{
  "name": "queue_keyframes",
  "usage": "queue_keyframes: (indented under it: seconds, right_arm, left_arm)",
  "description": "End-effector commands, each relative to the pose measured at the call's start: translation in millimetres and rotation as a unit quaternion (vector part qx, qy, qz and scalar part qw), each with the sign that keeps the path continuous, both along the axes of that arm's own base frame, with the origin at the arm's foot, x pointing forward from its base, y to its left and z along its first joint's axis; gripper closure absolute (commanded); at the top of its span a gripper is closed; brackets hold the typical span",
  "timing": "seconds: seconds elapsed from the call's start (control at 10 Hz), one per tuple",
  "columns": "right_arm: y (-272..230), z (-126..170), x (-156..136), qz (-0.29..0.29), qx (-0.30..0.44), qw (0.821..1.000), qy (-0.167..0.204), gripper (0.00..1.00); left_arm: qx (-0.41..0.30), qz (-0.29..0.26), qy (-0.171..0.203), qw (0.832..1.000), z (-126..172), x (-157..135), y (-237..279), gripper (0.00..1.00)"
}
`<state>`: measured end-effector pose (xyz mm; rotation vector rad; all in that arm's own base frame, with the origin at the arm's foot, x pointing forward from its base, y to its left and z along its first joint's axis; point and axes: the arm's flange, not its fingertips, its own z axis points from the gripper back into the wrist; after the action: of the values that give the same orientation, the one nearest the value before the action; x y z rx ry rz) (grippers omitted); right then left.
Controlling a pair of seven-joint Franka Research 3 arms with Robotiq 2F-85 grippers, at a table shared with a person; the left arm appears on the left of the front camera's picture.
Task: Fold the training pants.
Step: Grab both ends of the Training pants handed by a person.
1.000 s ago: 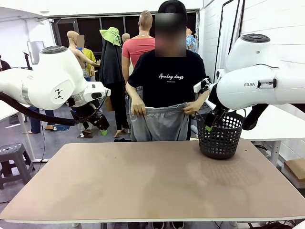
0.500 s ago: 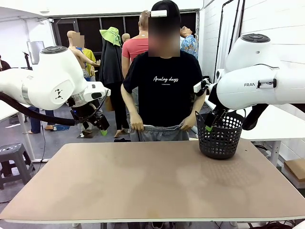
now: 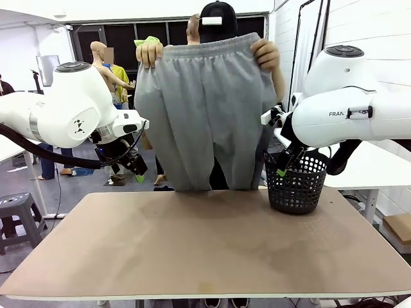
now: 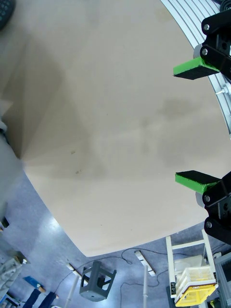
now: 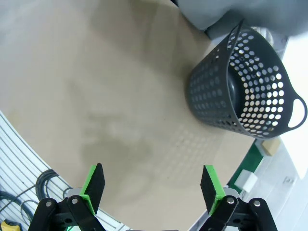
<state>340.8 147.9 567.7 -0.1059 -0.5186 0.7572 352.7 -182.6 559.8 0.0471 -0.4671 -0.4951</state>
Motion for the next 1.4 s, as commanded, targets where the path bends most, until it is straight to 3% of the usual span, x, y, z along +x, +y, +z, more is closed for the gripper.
queue_keyframes:
  seconds: [0.0, 1.3]
  right_arm:
    - [0.1, -0.7, -0.1, 0.000, 0.000, 1.000, -0.001, 0.00]
    - [0.1, -0.7, -0.1, 0.000, 0.000, 1.000, -0.001, 0.00]
  left_arm:
    - [-0.001, -0.001, -0.003, 1.000, 0.6, 0.7, -0.5, 0.00]
    - [-0.001, -0.001, -0.003, 1.000, 0.6, 0.7, -0.5, 0.00]
